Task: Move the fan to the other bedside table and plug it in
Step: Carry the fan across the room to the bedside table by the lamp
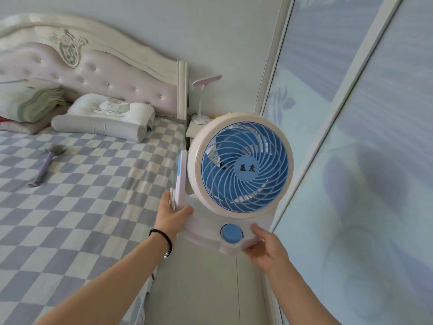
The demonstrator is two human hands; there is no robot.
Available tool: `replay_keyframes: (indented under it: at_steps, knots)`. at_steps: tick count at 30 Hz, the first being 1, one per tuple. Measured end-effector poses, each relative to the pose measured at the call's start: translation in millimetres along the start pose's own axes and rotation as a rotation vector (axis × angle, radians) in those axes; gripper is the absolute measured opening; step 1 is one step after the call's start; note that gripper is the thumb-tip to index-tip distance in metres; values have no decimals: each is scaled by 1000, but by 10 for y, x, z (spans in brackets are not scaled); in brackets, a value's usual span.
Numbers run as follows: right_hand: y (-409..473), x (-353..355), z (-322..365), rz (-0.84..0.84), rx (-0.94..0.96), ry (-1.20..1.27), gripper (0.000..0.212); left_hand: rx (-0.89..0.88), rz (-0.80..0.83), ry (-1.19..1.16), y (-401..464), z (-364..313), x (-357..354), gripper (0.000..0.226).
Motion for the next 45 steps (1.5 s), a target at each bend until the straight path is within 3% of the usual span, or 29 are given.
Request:
replay_keyframes:
  at_steps: [11, 26, 36, 45]
  knots:
    - [1359, -532, 721, -35, 12, 24, 18, 1, 17, 56, 1622, -183, -522, 35]
    - [3474, -1025, 2077, 10, -117, -43, 16, 44, -108, 22, 3693, -200, -1542, 38]
    - [4544, -1528, 2435, -39, -152, -57, 30, 95, -117, 9, 5001, -227, -1693, 33]
    - [5479, -2334, 2776, -93, -164, -73, 20, 117, -56, 28, 6434, -612, -1712, 30]
Point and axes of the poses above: each hand's wrist, its own y-axis towards the middle knuckle, its own x-axis out of the back of the hand, z = x × y, the point moved 8 cm from there along y, towards the middle knuckle, and after that the axes turned 3 degrees about -y, right-handed, at the moved point
